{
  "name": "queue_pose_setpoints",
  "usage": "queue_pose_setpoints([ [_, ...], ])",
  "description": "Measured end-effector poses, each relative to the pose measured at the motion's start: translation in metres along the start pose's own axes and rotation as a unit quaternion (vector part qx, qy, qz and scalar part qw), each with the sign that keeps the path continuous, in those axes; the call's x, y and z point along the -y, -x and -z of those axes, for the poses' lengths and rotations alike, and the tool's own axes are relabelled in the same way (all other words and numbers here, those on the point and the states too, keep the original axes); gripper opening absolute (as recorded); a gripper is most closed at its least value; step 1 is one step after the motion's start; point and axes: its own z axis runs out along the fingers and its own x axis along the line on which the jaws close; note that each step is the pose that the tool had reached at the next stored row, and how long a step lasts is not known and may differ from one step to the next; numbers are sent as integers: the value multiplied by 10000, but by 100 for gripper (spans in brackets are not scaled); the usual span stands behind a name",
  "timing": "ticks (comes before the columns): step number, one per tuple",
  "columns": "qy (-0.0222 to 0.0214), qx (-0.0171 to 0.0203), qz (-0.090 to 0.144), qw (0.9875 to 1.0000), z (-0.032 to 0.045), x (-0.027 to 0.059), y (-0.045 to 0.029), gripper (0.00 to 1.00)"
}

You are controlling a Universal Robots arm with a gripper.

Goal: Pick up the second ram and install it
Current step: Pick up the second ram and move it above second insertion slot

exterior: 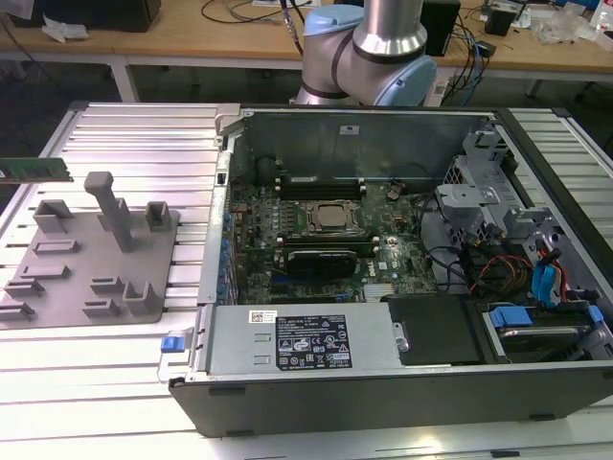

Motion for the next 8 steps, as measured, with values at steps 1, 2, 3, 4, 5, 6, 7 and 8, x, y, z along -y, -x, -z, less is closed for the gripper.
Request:
queue_pose_setpoints([
  [1,1,-1,0,10000,2,12,0,9],
  [2,0,0,0,10000,2,32,0,9],
  [3,0,0,0,10000,3,53,0,9],
  [4,0,0,0,10000,3,66,0,9],
  [5,0,0,0,10000,4,90,-1,9],
  [6,0,0,0,10000,6,125,-1,9],
  [7,0,0,0,10000,7,144,-2,9],
  [8,0,0,0,10000,7,158,-2,9],
])
